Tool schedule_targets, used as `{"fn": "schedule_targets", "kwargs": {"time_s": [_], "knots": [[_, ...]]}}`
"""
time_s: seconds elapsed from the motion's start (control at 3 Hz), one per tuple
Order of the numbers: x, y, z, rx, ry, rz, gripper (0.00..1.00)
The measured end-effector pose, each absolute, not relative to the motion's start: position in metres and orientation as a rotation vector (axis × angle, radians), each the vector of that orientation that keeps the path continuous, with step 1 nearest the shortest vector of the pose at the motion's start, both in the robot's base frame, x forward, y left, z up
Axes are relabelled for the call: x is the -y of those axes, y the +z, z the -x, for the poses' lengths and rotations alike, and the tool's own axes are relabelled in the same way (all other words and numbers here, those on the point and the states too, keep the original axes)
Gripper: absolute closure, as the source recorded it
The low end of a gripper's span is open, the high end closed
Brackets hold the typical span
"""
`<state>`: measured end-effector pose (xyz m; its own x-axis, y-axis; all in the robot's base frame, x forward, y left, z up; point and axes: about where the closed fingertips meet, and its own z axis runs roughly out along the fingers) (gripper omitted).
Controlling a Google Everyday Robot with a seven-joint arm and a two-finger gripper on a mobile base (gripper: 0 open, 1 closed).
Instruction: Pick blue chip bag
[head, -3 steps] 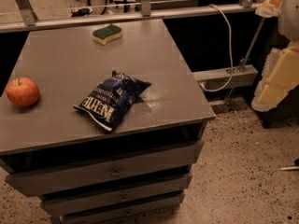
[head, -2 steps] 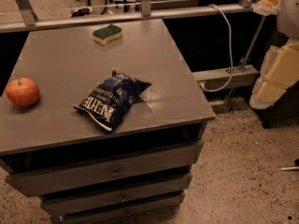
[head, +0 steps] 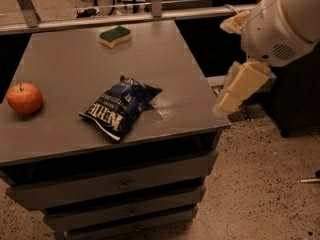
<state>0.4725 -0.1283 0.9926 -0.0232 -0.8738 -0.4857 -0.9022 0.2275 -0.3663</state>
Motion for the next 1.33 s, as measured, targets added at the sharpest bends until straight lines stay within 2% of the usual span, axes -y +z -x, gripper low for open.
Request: {"fn": "schedule_targets", "kwargs": {"time_s": [0.67,1.33], "knots": [[0.031,0.949,-0.516,-1.682,0.318,1.622,0.0],[-0.027,0.901,-0.543,-1.633,0.45,1.642,0.0]]}}
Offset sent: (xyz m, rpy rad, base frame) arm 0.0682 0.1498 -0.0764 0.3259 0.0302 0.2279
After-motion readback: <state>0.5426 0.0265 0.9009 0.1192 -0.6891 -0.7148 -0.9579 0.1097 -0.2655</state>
